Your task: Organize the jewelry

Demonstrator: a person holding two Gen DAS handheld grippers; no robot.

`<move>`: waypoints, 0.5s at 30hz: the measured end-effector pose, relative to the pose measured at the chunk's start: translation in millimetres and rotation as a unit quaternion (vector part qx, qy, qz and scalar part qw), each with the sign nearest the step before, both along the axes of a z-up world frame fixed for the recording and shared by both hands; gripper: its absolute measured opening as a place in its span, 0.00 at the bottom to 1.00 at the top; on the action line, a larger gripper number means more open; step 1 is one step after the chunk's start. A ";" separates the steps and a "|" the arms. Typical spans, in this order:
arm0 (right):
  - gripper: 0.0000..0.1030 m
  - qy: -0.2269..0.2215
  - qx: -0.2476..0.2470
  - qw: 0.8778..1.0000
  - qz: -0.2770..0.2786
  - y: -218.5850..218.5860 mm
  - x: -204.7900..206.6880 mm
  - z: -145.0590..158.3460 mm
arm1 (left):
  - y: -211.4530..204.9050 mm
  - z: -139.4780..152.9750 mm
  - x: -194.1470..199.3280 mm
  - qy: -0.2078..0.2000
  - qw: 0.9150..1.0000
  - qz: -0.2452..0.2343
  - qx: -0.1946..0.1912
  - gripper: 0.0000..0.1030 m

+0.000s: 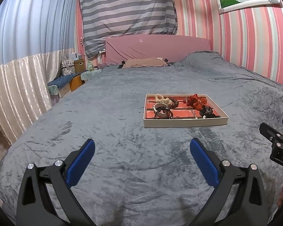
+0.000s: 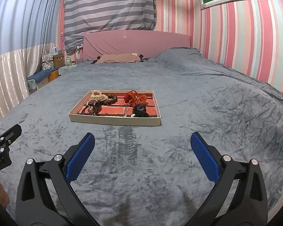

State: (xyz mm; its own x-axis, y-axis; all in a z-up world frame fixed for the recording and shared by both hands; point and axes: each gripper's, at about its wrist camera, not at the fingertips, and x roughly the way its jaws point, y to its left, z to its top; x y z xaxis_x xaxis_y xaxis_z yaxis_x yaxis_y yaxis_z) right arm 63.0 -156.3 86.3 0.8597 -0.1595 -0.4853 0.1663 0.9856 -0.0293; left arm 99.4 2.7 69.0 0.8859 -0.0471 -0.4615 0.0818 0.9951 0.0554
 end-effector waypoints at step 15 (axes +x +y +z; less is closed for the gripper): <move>0.96 -0.005 -0.008 1.000 -0.004 -1.1 -2.9 4.9 | -0.5 0.6 -0.9 -0.002 1.000 -0.001 0.002 0.95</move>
